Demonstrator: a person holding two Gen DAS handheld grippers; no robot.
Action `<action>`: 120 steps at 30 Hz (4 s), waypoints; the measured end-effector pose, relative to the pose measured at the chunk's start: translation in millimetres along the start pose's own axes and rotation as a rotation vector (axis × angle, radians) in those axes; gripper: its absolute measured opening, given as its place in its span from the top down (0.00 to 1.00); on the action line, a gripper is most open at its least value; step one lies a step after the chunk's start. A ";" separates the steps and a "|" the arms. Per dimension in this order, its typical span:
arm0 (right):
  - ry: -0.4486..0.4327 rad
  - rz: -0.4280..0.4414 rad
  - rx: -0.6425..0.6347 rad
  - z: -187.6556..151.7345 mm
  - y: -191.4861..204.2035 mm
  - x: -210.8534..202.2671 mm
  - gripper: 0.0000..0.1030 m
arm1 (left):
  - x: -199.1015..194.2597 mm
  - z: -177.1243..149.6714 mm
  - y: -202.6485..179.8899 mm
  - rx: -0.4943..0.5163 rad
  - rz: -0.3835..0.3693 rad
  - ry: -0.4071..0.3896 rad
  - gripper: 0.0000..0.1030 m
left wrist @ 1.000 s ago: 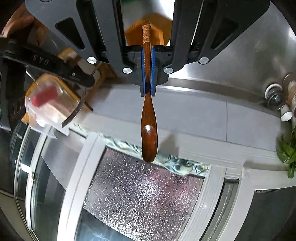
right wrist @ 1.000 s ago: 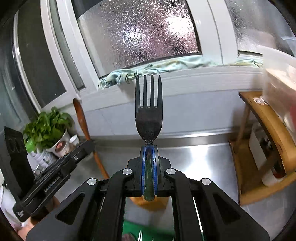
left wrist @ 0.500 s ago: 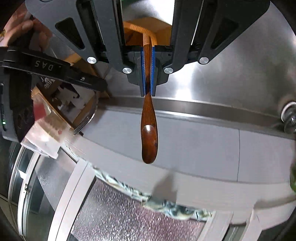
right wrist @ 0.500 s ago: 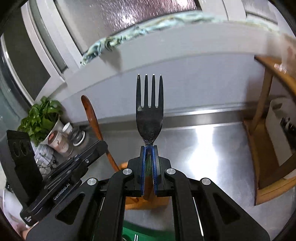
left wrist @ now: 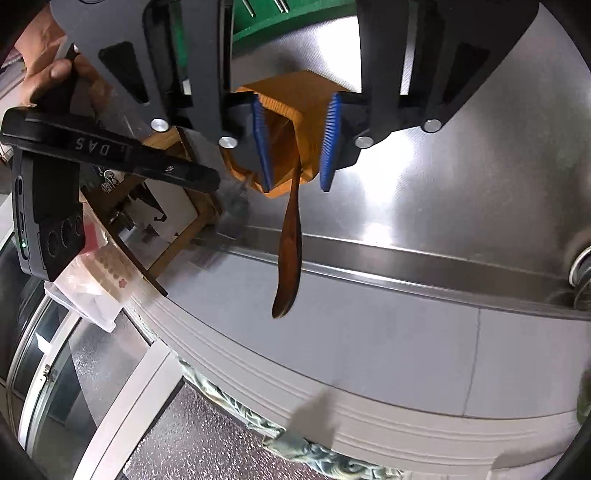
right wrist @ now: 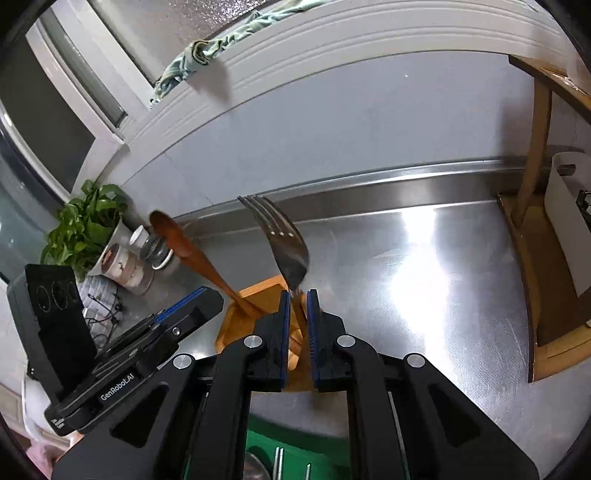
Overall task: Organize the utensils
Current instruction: 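Lift the spoon and fork into the hexagonal wooden holder while both grippers open, then move both grippers back over the green tray, then grasp the wide wooden spoon with the left gripper while the right gripper grasps a white chopstick, then carry the spoon and chopstick into the wooden holder while both grippers release them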
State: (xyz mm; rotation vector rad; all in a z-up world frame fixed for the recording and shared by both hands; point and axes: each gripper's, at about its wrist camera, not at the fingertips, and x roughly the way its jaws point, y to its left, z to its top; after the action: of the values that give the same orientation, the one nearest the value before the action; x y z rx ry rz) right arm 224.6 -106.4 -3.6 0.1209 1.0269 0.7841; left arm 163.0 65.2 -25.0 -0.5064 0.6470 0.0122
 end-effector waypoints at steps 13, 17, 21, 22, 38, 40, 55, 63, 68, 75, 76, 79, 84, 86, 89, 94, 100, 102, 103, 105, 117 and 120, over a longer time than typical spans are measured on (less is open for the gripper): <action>0.007 -0.114 -0.033 -34.4 -2.2 -66.5 0.04 | -75.4 -17.6 -13.7 0.051 0.146 0.034 0.08; 0.147 -0.115 -0.016 -57.1 -6.2 -70.5 0.04 | -87.7 -32.4 -16.7 0.013 0.180 0.115 0.08; 0.226 -0.103 -0.027 -81.5 -4.7 -82.9 0.04 | -95.4 -55.1 -17.4 -0.019 0.229 0.257 0.08; 0.246 -0.096 -0.028 -87.4 -3.6 -85.5 0.04 | -96.5 -61.0 -18.2 -0.025 0.240 0.286 0.08; 0.538 -0.235 0.020 -162.1 -28.1 -50.5 0.71 | -95.7 -144.7 -9.6 -0.102 0.279 0.563 0.13; 0.575 -0.231 0.054 -167.5 -35.9 -44.1 0.83 | -96.3 -146.7 -11.3 -0.082 0.292 0.561 0.14; 0.637 -0.266 0.038 -178.8 -35.8 -27.6 0.92 | -86.7 -156.5 -7.3 -0.141 0.255 0.651 0.62; 0.664 -0.298 0.012 -180.1 -35.8 -20.1 0.94 | -75.3 -163.9 -3.5 -0.153 0.246 0.701 0.68; 0.681 -0.318 0.015 -178.6 -38.2 -19.4 0.94 | -65.6 -163.8 -9.3 -0.115 0.287 0.725 0.71; 0.715 -0.317 0.012 -177.6 -44.6 -20.1 0.92 | -52.0 -161.4 -17.5 -0.054 0.354 0.779 0.77; 0.723 -0.322 0.007 -176.8 -45.3 -19.3 0.92 | -48.0 -160.7 -19.7 -0.044 0.362 0.789 0.77; 0.740 -0.346 -0.017 -178.0 -39.2 -14.9 0.91 | -40.6 -160.7 -26.5 -0.001 0.389 0.820 0.77; 0.754 -0.336 0.029 -176.2 -38.8 -14.6 0.90 | -35.9 -159.2 -26.7 0.010 0.432 0.821 0.92; 0.766 -0.329 0.037 -175.6 -39.1 -11.1 0.90 | -37.5 -158.5 -24.0 0.006 0.423 0.816 0.92; 0.764 -0.362 -0.019 -174.8 -37.0 -9.3 0.93 | -37.8 -159.2 -25.2 0.024 0.423 0.804 0.92; 0.743 -0.382 -0.067 -177.6 -28.8 -9.7 0.94 | -45.3 -162.3 -20.6 0.011 0.403 0.787 0.93; 0.713 -0.335 -0.020 -176.8 -33.2 -20.8 0.94 | -59.4 -164.7 -12.7 -0.019 0.365 0.736 0.93; 0.684 -0.318 -0.016 -174.7 -30.5 -26.9 0.94 | -65.8 -167.7 -14.9 -0.020 0.357 0.713 0.93; 0.674 -0.313 -0.016 -173.4 -30.1 -29.6 0.94 | -69.0 -165.2 -16.7 -0.020 0.348 0.689 0.93; 0.638 -0.298 -0.019 -170.4 -27.2 -36.4 0.94 | -75.1 -159.7 -19.8 -0.003 0.340 0.653 0.93; 0.272 -0.169 -0.048 -153.8 -8.9 -90.7 0.94 | -112.3 -134.0 -25.8 -0.014 0.236 0.313 0.93; 0.178 -0.141 -0.050 -146.3 -4.6 -100.5 0.94 | -118.9 -122.9 -26.6 -0.026 0.198 0.230 0.93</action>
State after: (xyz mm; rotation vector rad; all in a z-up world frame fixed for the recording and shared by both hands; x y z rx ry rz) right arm 81.8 -211.6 -11.7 -0.0653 1.1702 0.6997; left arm 1.6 3.0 -27.8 -0.4707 0.9215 0.1508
